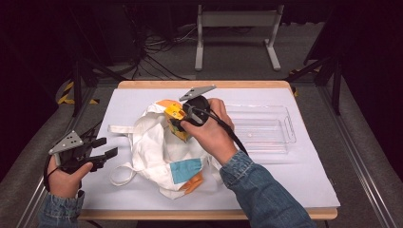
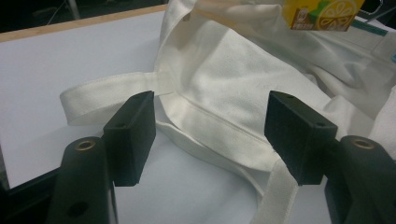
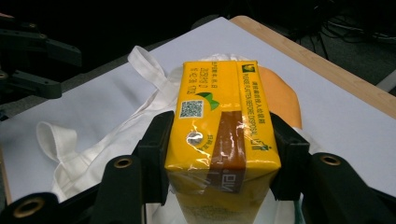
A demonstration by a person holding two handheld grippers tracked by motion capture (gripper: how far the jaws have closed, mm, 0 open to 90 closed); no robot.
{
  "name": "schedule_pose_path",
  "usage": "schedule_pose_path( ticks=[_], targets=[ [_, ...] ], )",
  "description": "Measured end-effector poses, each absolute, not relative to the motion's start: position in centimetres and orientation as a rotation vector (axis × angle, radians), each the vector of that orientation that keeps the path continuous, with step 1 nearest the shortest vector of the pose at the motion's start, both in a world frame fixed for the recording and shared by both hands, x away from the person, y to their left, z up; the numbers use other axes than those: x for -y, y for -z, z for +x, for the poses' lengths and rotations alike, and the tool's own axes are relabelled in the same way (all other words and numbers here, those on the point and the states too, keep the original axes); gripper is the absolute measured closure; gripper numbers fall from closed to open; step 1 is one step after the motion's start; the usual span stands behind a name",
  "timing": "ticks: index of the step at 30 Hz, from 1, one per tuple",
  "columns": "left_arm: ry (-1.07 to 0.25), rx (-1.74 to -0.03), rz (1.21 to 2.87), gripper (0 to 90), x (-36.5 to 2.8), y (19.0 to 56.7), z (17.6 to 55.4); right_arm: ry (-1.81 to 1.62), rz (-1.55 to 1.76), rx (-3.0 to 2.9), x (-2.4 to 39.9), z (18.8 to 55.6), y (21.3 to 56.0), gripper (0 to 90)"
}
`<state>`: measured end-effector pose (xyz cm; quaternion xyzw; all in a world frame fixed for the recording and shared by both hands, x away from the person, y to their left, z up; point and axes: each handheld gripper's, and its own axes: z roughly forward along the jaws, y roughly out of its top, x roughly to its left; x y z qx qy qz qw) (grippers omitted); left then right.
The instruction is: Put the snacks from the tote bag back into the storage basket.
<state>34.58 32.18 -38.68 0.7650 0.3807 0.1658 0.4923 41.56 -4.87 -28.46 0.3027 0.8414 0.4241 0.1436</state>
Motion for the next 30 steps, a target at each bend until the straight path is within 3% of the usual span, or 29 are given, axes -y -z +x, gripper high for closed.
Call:
schedule_pose_path(
  ticks=[30],
  targets=[
    [-0.4,-0.922,1.865,34.7,-32.0,38.8,34.6,-1.327,0.814,-2.408,15.1,41.2,25.0,50.0]
  ],
)
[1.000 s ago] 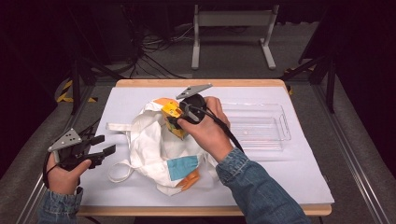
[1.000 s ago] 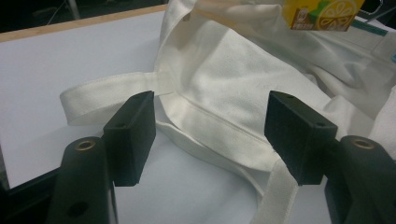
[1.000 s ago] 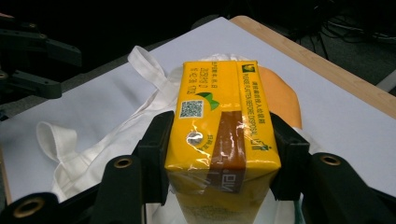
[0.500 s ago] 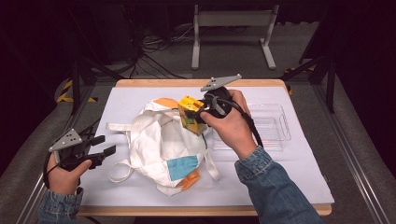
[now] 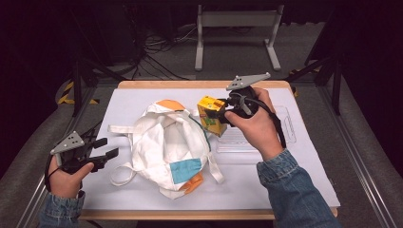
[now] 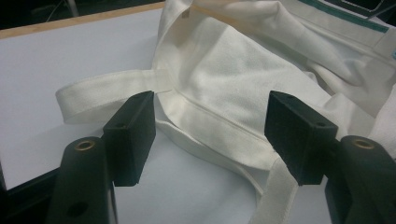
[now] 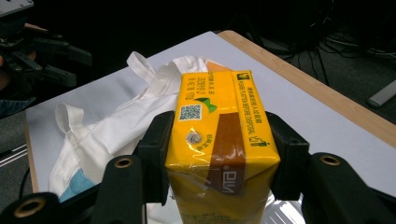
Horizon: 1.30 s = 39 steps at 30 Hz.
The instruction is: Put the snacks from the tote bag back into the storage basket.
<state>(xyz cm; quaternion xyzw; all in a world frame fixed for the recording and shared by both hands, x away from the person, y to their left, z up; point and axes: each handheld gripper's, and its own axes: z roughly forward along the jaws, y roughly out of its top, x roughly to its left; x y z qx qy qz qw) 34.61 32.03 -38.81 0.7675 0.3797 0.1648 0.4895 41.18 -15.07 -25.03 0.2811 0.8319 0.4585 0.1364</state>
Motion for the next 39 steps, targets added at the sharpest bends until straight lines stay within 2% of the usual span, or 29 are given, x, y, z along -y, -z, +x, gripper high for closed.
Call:
schedule_pose_path(
  ticks=[17,39],
  targets=[
    [-0.395,-0.928,1.866,34.6,-31.9,38.9,34.6,-1.262,0.847,-2.386,20.1,42.2,26.2,50.3],
    [-0.395,-0.93,1.867,34.5,-31.9,38.9,34.7,-1.186,0.831,-2.47,21.3,44.6,31.6,50.3]
  ],
)
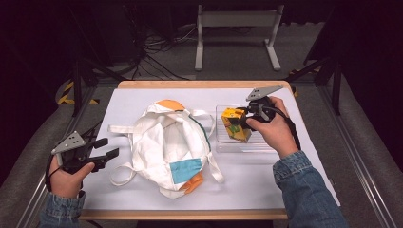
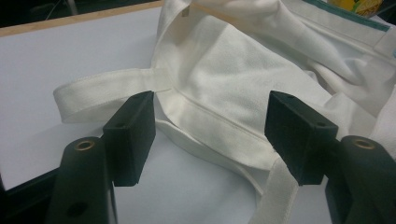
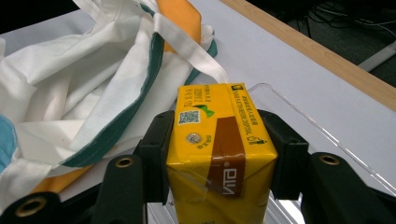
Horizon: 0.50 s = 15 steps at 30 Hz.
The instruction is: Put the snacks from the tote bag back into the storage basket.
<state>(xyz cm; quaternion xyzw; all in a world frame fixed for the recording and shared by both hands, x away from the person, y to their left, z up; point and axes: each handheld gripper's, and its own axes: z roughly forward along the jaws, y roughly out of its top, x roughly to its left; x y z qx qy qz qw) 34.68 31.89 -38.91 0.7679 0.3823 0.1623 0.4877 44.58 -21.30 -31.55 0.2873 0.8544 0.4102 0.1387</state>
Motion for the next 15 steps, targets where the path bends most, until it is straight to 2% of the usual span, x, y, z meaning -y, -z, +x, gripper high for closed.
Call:
schedule_pose_path(
  ticks=[15],
  targets=[
    [-0.39,-0.931,1.865,34.4,-31.9,39.0,34.7,-1.176,0.809,-2.501,21.4,45.0,34.2,50.3]
  ],
)
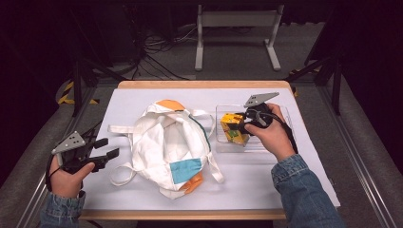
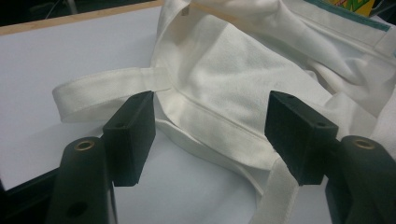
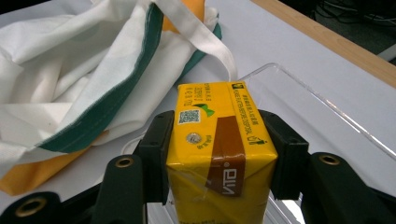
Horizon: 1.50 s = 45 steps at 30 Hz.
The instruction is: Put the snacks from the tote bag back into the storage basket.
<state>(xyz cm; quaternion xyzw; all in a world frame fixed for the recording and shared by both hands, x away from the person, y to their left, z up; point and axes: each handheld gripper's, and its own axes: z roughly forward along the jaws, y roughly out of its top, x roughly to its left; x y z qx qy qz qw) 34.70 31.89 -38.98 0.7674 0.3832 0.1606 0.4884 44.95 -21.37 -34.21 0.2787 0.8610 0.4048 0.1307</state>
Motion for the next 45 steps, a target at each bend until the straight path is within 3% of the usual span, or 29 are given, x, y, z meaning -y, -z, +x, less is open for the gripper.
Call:
schedule_pose_path(
  ticks=[36,45],
  targets=[
    [-0.388,-0.925,1.868,34.4,-31.7,39.0,34.8,-1.055,0.82,-2.586,24.0,43.9,35.7,49.6],
    [-0.383,-0.926,1.869,34.4,-31.7,39.0,34.8,-1.073,0.852,-2.567,24.8,43.5,35.6,45.5]
  ],
)
